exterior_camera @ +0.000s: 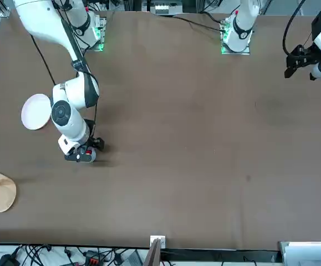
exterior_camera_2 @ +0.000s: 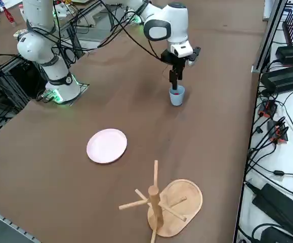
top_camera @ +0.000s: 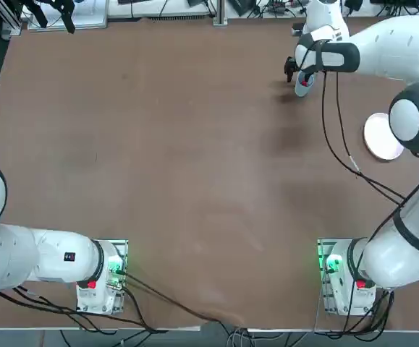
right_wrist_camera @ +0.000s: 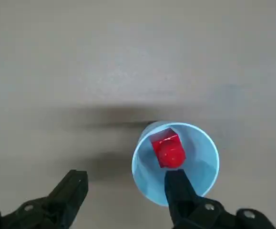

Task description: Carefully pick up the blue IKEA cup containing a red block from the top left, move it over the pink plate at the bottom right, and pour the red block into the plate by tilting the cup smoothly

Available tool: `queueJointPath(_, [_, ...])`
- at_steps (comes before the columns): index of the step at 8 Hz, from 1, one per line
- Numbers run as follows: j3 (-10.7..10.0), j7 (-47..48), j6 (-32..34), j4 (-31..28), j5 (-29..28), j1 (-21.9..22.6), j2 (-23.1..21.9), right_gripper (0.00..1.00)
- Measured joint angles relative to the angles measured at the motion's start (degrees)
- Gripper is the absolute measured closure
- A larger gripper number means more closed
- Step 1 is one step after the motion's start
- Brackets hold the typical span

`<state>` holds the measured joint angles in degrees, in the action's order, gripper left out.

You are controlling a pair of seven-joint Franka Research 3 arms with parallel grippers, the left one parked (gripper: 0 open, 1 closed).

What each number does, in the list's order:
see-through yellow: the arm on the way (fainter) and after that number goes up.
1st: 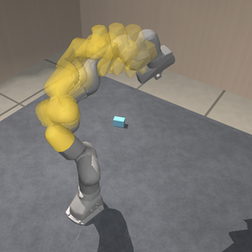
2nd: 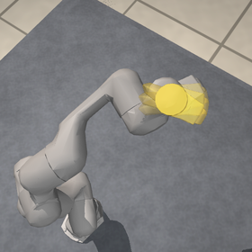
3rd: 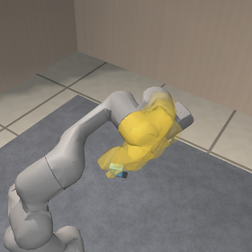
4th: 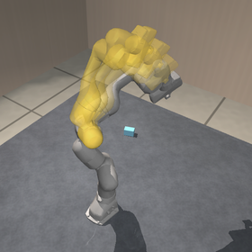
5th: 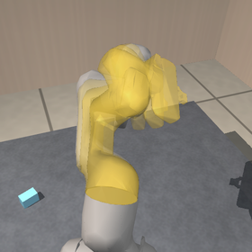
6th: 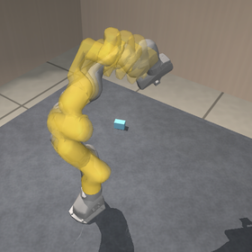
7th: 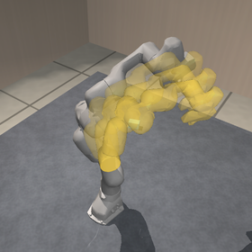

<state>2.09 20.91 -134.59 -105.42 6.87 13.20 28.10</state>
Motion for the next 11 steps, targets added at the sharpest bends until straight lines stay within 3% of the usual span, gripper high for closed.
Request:
queueJointPath(3, [0.0,0.1,-0.1,0.0,0.4,0.0,0.3,0.04])
queueJointPath(6, [-0.1,0.2,-0.2,0.0,1.1,0.0,0.6,0.23])
queueJointPath(11, [-0.5,0.3,-0.2,0.0,1.1,-0.1,0.6,0.30])
